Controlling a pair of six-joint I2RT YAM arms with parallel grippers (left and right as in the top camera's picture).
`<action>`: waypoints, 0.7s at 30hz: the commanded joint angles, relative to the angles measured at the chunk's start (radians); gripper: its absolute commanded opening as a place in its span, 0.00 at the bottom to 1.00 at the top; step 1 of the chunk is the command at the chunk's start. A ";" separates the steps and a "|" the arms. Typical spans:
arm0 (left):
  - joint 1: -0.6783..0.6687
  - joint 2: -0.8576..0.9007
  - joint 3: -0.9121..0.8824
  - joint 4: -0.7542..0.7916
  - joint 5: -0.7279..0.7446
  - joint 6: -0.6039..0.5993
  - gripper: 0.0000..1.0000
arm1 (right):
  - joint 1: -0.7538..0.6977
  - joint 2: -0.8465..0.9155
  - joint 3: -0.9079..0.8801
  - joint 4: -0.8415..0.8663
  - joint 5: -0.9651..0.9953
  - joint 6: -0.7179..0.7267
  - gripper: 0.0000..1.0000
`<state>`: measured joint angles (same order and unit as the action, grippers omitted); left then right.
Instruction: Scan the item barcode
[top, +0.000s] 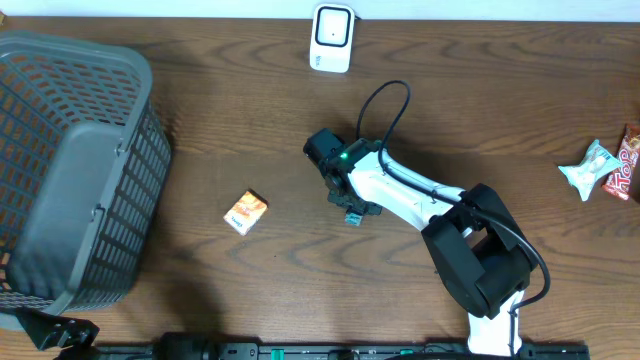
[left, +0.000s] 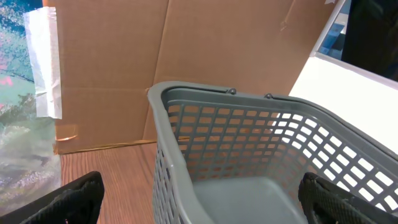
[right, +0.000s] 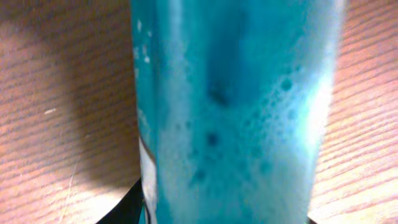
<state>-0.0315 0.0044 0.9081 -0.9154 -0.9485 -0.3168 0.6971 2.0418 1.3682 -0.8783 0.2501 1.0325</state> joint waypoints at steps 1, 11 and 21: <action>0.005 -0.002 -0.006 0.004 -0.014 0.005 1.00 | -0.002 0.028 -0.002 -0.016 0.122 -0.031 0.01; 0.005 -0.002 -0.006 0.004 -0.014 0.005 1.00 | 0.001 0.028 0.172 -0.388 0.467 0.022 0.01; 0.005 -0.002 -0.006 0.004 -0.014 0.005 1.00 | 0.016 0.043 0.135 -0.097 0.487 -0.436 0.01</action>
<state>-0.0307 0.0044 0.9081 -0.9154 -0.9485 -0.3168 0.6998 2.0789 1.5253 -1.0782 0.6857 0.8978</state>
